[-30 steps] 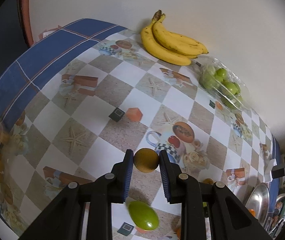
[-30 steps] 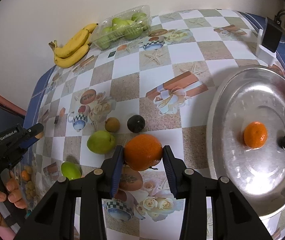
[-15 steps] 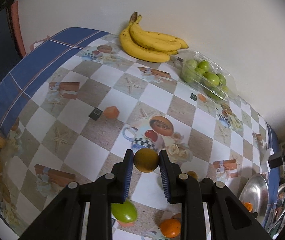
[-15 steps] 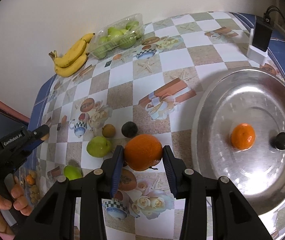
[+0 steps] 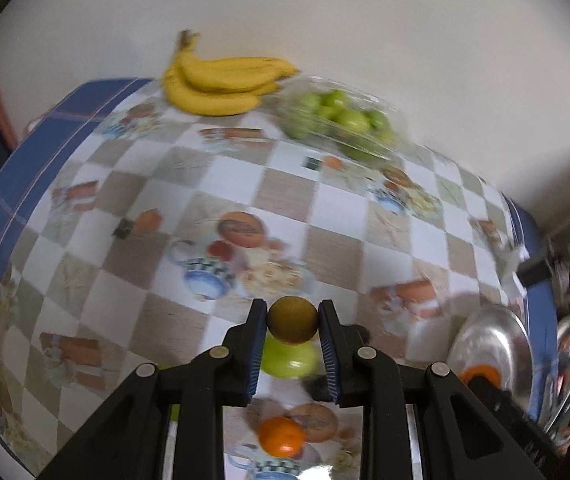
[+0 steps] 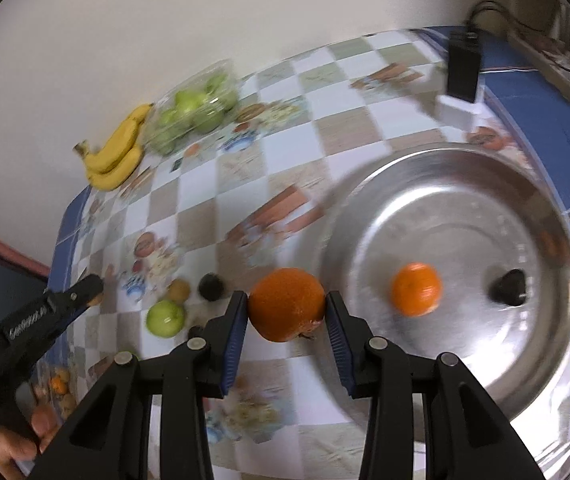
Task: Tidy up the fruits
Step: 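Carry the orange with the right tool while the left tool carries the yellow fruit over the tray, then open the right tool to drop the orange while the left tool releases the yellow fruit into the tray, then withdraw both open tools from the tray toward the fruit pile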
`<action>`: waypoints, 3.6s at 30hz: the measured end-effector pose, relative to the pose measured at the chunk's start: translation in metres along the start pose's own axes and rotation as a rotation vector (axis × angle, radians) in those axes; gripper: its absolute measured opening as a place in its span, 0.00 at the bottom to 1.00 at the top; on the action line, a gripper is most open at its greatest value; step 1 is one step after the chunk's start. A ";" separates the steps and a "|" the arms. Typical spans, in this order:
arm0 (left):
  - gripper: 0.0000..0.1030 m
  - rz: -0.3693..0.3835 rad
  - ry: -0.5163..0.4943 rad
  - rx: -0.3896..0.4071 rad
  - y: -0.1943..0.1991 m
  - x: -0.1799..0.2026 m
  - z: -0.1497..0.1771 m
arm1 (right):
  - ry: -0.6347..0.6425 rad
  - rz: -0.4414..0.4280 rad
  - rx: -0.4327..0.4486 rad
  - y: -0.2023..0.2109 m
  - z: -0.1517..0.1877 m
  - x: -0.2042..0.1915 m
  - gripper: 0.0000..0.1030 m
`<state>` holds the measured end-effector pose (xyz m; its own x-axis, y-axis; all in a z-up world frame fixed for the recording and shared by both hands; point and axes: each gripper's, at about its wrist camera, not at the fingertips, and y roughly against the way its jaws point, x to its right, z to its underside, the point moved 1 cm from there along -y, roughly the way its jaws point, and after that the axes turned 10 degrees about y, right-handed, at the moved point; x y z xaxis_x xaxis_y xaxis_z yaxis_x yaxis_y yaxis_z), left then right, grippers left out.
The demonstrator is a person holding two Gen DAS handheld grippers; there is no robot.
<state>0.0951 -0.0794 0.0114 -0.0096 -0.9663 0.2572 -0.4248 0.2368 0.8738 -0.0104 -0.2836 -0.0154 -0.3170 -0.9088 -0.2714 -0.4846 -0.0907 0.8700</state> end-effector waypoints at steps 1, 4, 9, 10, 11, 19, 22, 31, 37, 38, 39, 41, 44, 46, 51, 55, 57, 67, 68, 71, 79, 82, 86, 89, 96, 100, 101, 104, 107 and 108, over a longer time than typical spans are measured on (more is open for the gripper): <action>0.27 0.007 -0.031 -0.003 0.000 0.011 0.005 | -0.014 0.011 0.006 0.002 -0.001 0.007 0.40; 0.27 0.045 -0.103 -0.030 -0.003 0.038 0.017 | -0.070 0.054 0.027 0.010 -0.001 0.032 0.40; 0.27 0.135 -0.236 -0.110 -0.011 0.090 0.050 | -0.145 0.133 0.052 0.022 -0.002 0.076 0.40; 0.27 0.140 -0.271 -0.118 -0.012 0.100 0.058 | -0.158 0.141 0.053 0.024 -0.001 0.082 0.40; 0.27 0.145 -0.311 -0.124 -0.013 0.111 0.067 | -0.175 0.152 0.056 0.025 -0.001 0.090 0.40; 0.27 0.171 -0.471 -0.189 -0.024 0.156 0.111 | -0.221 0.195 0.062 0.025 0.002 0.121 0.40; 0.27 0.164 -0.508 -0.208 -0.029 0.163 0.121 | -0.223 0.189 0.056 0.022 0.002 0.122 0.40; 0.27 0.147 -0.536 -0.243 -0.039 0.169 0.135 | -0.221 0.183 0.055 0.020 0.002 0.121 0.40; 0.27 0.144 -0.538 -0.252 -0.043 0.171 0.136 | -0.218 0.183 0.048 0.016 0.002 0.121 0.40; 0.27 0.144 -0.538 -0.256 -0.044 0.171 0.137 | -0.218 0.183 0.046 0.016 0.002 0.121 0.40; 0.27 0.144 -0.538 -0.260 -0.045 0.171 0.138 | -0.218 0.183 0.045 0.015 0.002 0.121 0.40; 0.27 0.144 -0.537 -0.263 -0.046 0.171 0.138 | -0.218 0.184 0.045 0.015 0.002 0.121 0.40; 0.27 0.144 -0.538 -0.266 -0.048 0.171 0.140 | -0.217 0.186 0.043 0.014 0.002 0.121 0.40; 0.27 0.144 -0.537 -0.269 -0.050 0.171 0.141 | -0.216 0.186 0.039 0.013 0.002 0.121 0.40; 0.27 0.144 -0.535 -0.279 -0.053 0.170 0.143 | -0.213 0.186 0.037 0.012 0.001 0.120 0.40; 0.27 0.138 -0.532 -0.289 -0.056 0.170 0.143 | -0.213 0.184 0.030 0.010 0.001 0.121 0.41; 0.28 0.135 -0.528 -0.293 -0.057 0.170 0.143 | -0.215 0.185 0.023 0.008 0.002 0.121 0.41; 0.29 0.139 -0.488 -0.326 -0.060 0.166 0.140 | -0.223 0.183 0.017 0.007 0.003 0.123 0.42; 0.29 0.140 -0.484 -0.328 -0.059 0.165 0.139 | -0.223 0.179 0.020 0.008 0.002 0.123 0.45; 0.29 0.150 -0.476 -0.328 -0.056 0.165 0.137 | -0.222 0.182 0.021 0.009 0.002 0.122 0.45; 0.29 0.136 -0.406 -0.285 -0.046 0.152 0.116 | -0.200 0.180 0.054 0.020 -0.001 0.114 0.45; 0.29 0.087 -0.346 -0.242 -0.046 0.137 0.101 | -0.186 0.177 0.048 0.019 -0.001 0.110 0.44; 0.29 0.061 -0.245 -0.217 -0.046 0.113 0.085 | -0.165 0.177 0.031 0.015 0.000 0.104 0.44; 0.29 0.046 -0.172 -0.191 -0.045 0.096 0.072 | -0.148 0.181 0.028 0.013 0.001 0.098 0.44; 0.39 -0.058 -0.045 -0.134 -0.045 0.052 0.046 | -0.070 0.171 0.026 0.011 0.001 0.071 0.57; 0.67 -0.101 -0.004 -0.108 -0.045 0.032 0.037 | -0.027 0.156 0.034 0.008 0.002 0.052 0.72; 0.67 -0.107 0.003 -0.102 -0.044 0.027 0.035 | -0.011 0.158 0.033 0.007 0.003 0.046 0.73; 0.75 -0.131 0.022 -0.081 -0.042 0.015 0.029 | 0.016 0.151 0.027 0.003 0.004 0.035 0.81; 0.79 -0.141 0.045 -0.072 -0.040 0.003 0.024 | 0.039 0.135 0.020 -0.002 0.006 0.022 0.81; 0.82 -0.146 0.051 -0.069 -0.039 -0.001 0.023 | 0.045 0.135 0.019 -0.003 0.006 0.018 0.82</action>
<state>0.0915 -0.0900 -0.0326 0.0944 -0.9849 0.1448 -0.3556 0.1025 0.9290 -0.0200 -0.2976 -0.0253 -0.3435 -0.9296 -0.1334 -0.4556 0.0407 0.8892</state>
